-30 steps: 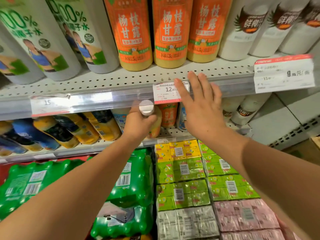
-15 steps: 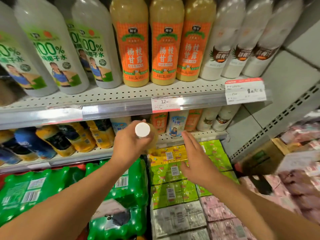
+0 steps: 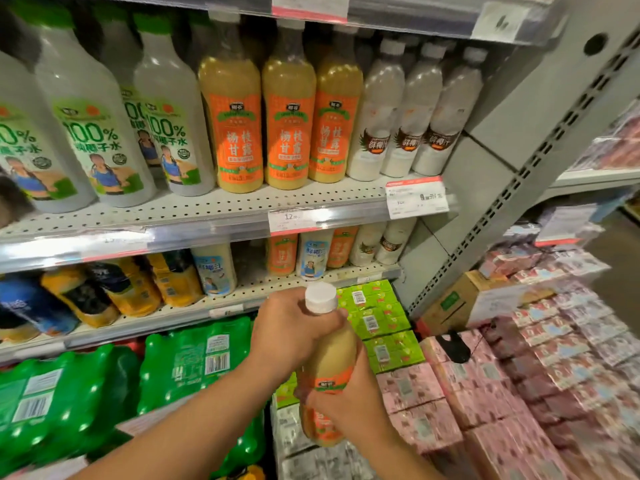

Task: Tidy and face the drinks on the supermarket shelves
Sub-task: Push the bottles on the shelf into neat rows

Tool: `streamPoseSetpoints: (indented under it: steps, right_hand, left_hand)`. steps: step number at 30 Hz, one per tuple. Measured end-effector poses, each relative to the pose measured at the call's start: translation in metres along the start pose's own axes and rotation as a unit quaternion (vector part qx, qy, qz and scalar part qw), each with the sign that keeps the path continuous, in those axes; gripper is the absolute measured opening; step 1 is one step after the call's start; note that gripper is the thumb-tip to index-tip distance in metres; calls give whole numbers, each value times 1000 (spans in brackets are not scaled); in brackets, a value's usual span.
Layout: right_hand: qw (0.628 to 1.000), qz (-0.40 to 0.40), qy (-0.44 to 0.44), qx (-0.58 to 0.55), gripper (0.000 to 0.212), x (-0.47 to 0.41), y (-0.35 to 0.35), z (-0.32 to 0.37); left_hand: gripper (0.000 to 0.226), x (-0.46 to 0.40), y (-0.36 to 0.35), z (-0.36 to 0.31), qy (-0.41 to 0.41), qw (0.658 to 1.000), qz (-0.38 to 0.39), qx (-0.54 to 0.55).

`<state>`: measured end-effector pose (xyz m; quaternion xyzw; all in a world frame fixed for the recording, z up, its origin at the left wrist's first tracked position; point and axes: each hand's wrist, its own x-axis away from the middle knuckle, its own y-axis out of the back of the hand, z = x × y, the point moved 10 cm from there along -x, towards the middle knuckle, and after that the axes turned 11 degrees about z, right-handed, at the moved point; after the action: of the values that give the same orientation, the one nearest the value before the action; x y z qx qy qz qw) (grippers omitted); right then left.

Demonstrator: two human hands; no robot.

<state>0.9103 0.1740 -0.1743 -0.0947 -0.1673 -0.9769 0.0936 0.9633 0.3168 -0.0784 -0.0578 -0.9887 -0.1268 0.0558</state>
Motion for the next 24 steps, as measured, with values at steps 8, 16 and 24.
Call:
streamPoseSetpoints:
  steps: [8,16,24]
  right_hand:
    - [996,-72,-42,32,113,-6,52,-30]
    - [990,-89,-105,31,88,-65,132,-84]
    - [994,-75,-73,24,85,-123,182,-115]
  left_hand:
    - [25,-33,-56,12,60,997,-43,7]
    - [43,-96,-129,33,90,993,48,61]
    - [24,-207,-54,113,144,975,-169,-12]
